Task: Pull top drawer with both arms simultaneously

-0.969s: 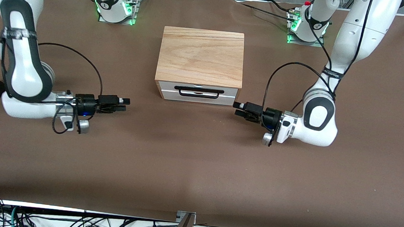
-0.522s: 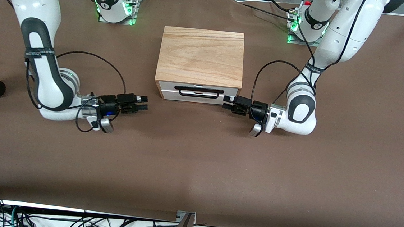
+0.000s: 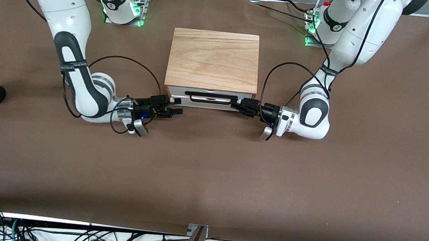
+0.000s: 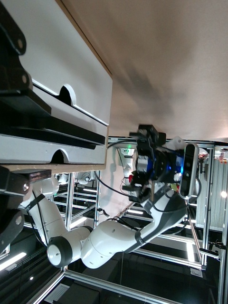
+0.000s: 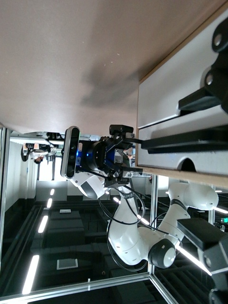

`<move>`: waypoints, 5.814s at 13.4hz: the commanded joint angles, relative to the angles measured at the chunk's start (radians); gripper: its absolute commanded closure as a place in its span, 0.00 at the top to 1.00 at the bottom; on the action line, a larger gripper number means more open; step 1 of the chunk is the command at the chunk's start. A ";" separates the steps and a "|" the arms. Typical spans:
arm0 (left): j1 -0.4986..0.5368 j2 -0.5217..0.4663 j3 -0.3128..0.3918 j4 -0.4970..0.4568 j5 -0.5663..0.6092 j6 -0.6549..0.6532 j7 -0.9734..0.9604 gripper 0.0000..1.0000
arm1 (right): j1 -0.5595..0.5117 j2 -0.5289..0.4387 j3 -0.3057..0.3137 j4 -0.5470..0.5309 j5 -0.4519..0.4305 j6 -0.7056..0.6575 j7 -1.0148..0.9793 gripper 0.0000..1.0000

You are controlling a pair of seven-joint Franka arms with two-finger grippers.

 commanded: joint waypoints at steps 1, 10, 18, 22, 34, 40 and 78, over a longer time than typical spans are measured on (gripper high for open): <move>-0.019 0.004 -0.001 -0.018 -0.035 0.000 0.039 0.54 | 0.028 0.013 0.001 -0.027 0.061 0.006 -0.079 1.00; -0.019 0.007 -0.001 -0.007 -0.035 0.001 0.034 0.00 | 0.046 0.002 0.001 -0.070 0.061 -0.007 -0.100 0.65; -0.019 0.006 -0.001 -0.007 -0.035 0.000 0.025 0.00 | 0.048 -0.009 0.003 -0.084 0.061 -0.009 -0.100 0.23; -0.019 0.007 -0.001 -0.004 -0.035 0.000 0.025 0.00 | 0.048 -0.009 0.004 -0.084 0.061 -0.007 -0.100 0.11; -0.044 0.140 0.001 0.270 -0.020 0.001 -0.180 0.00 | 0.020 0.094 -0.010 0.175 0.063 0.028 0.068 0.11; -0.044 0.242 0.014 0.458 -0.014 0.012 -0.306 0.00 | 0.006 0.183 -0.011 0.347 0.060 0.069 0.165 0.11; -0.032 -0.128 0.156 0.645 1.407 -0.006 -0.734 1.00 | 0.030 -0.199 -0.217 0.493 -1.479 0.114 1.124 1.00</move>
